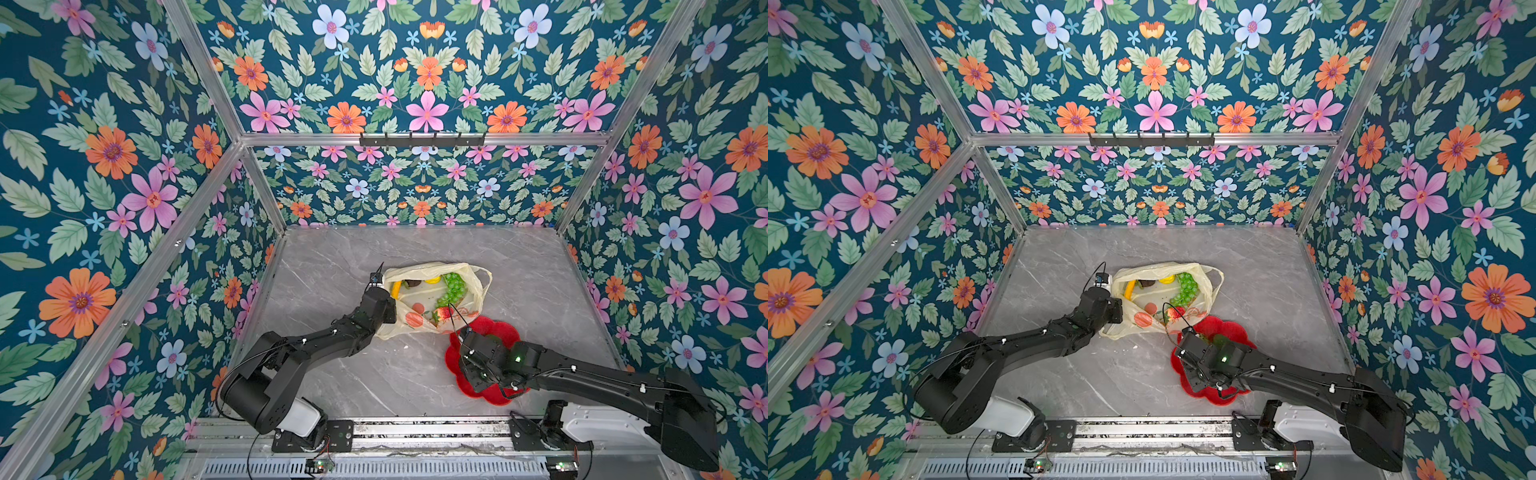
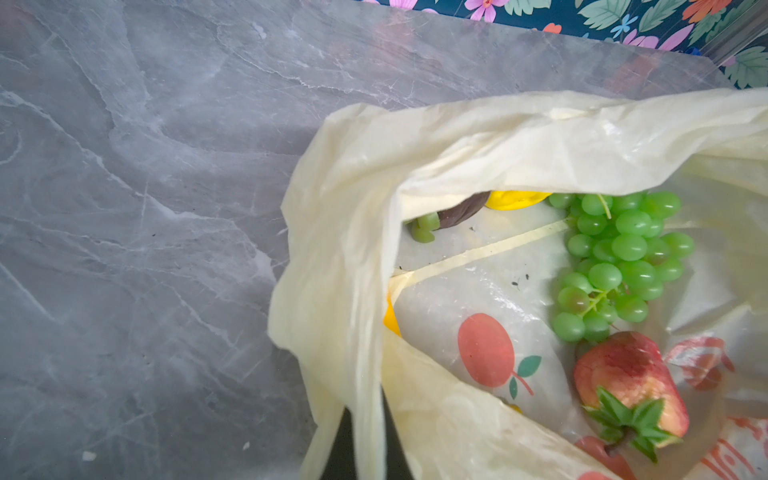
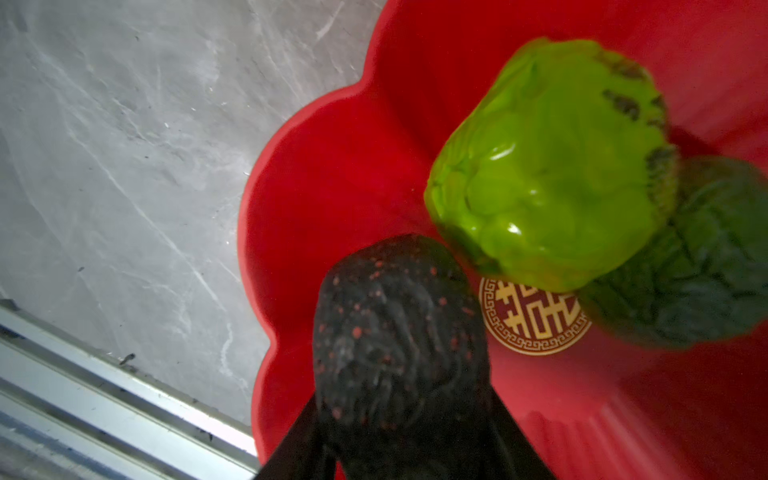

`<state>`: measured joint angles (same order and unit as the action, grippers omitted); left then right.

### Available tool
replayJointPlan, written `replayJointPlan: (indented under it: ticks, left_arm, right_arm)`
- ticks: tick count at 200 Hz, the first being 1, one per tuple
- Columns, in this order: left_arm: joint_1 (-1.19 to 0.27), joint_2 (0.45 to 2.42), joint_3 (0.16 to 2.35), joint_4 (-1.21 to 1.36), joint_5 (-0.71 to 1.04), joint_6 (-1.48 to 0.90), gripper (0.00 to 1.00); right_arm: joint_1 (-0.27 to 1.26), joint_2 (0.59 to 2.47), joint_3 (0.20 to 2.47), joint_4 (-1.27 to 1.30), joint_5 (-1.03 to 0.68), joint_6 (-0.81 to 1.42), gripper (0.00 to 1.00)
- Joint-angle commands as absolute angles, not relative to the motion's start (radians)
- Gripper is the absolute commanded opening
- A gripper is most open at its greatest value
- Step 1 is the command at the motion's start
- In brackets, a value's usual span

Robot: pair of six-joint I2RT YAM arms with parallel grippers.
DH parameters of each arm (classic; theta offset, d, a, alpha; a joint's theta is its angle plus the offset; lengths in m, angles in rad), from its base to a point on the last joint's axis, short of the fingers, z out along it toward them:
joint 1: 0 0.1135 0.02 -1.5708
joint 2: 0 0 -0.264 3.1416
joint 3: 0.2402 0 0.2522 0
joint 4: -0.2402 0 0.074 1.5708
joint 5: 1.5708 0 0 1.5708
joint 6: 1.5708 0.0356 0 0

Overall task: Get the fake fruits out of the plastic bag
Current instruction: 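Lift the avocado out with the right gripper over the red plate, then lower the avocado into the red plate and open the right gripper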

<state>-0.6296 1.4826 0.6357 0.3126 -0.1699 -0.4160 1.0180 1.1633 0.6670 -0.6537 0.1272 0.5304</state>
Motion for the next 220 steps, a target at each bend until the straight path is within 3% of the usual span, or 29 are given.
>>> replayJointPlan:
  ticks: [1,169,220]
  left_arm:
    - [-0.629,1.486,0.643,0.313,-0.180,-0.405,0.06]
    - [-0.629,1.486,0.646,0.311,-0.178,-0.403,0.06]
    - [-0.629,1.485,0.646,0.308,-0.182,-0.402,0.06]
  right_arm:
    - [1.019,1.182,0.675,-0.658,0.174,0.574,0.39]
    - [0.976,1.350,0.707,-0.689,0.227,0.698,0.48]
    - [0.975,1.348,0.716,-0.692,0.219,0.705,0.58]
